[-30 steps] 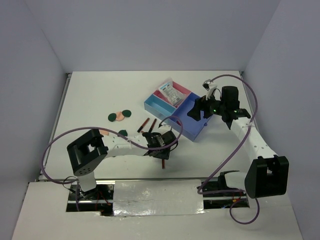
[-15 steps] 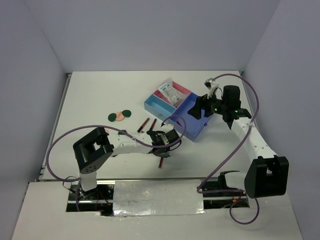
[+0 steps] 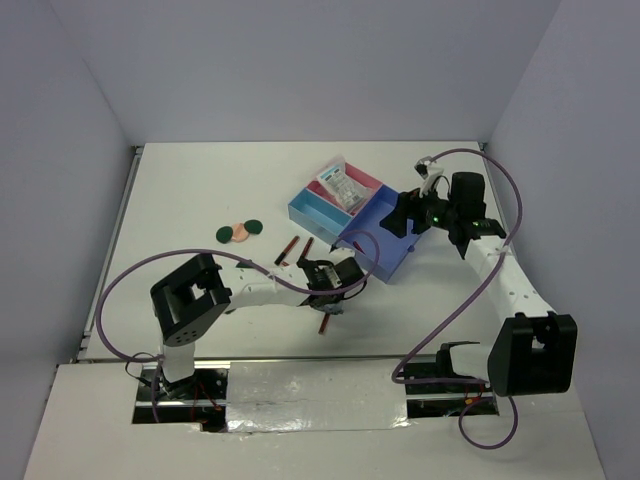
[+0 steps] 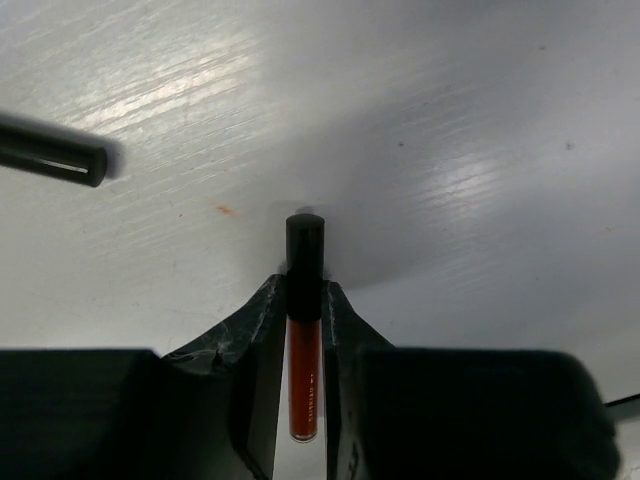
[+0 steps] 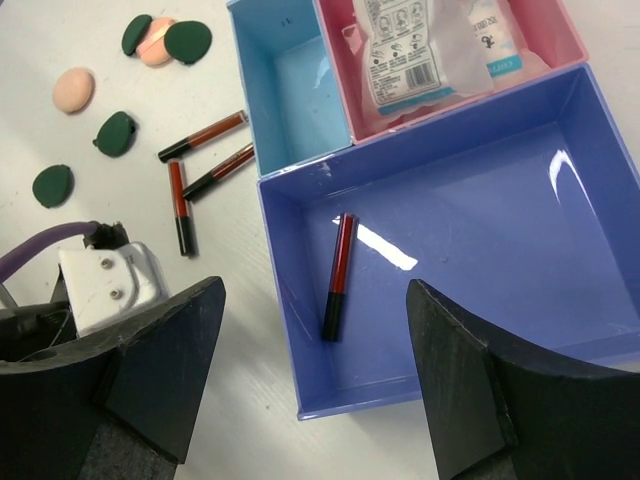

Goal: Organize the makeup

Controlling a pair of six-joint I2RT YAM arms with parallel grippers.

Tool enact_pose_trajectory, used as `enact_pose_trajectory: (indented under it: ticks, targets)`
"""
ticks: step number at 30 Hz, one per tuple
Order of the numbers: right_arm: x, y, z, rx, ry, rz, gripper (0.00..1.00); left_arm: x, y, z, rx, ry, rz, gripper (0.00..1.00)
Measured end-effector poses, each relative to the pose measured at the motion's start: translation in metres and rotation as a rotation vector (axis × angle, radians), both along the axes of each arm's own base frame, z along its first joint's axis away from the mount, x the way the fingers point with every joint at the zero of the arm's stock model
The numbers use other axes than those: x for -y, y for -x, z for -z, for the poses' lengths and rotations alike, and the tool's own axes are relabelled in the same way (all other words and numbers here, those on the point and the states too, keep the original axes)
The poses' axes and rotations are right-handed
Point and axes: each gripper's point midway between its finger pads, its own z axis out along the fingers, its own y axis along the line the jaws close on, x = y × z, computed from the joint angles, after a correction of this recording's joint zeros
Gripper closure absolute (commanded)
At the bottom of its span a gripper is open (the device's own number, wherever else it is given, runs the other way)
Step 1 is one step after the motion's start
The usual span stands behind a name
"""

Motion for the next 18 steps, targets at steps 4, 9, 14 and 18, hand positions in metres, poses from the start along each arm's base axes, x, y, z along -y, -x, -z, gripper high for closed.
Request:
enact_pose_trajectory:
  ticks: [4, 9, 14, 18]
  targets:
    - [0.005, -0.002, 0.0, -0.007, -0.007, 0.02, 0.22, 0.011, -0.002, -0.009, 0.018, 0.043, 0.055, 1.0]
    - [0.018, -0.006, 0.0, -0.015, -0.016, 0.066, 0.3, 0.029, -0.007, -0.035, 0.063, 0.13, 0.125, 1.0]
    - [0.026, -0.008, -0.001, -0.022, -0.027, 0.097, 0.55, 0.055, -0.019, -0.065, 0.124, 0.23, 0.195, 1.0]
    - [0.033, -0.01, -0.002, -0.025, -0.039, 0.122, 0.76, 0.067, -0.031, -0.093, 0.16, 0.338, 0.22, 1.0]
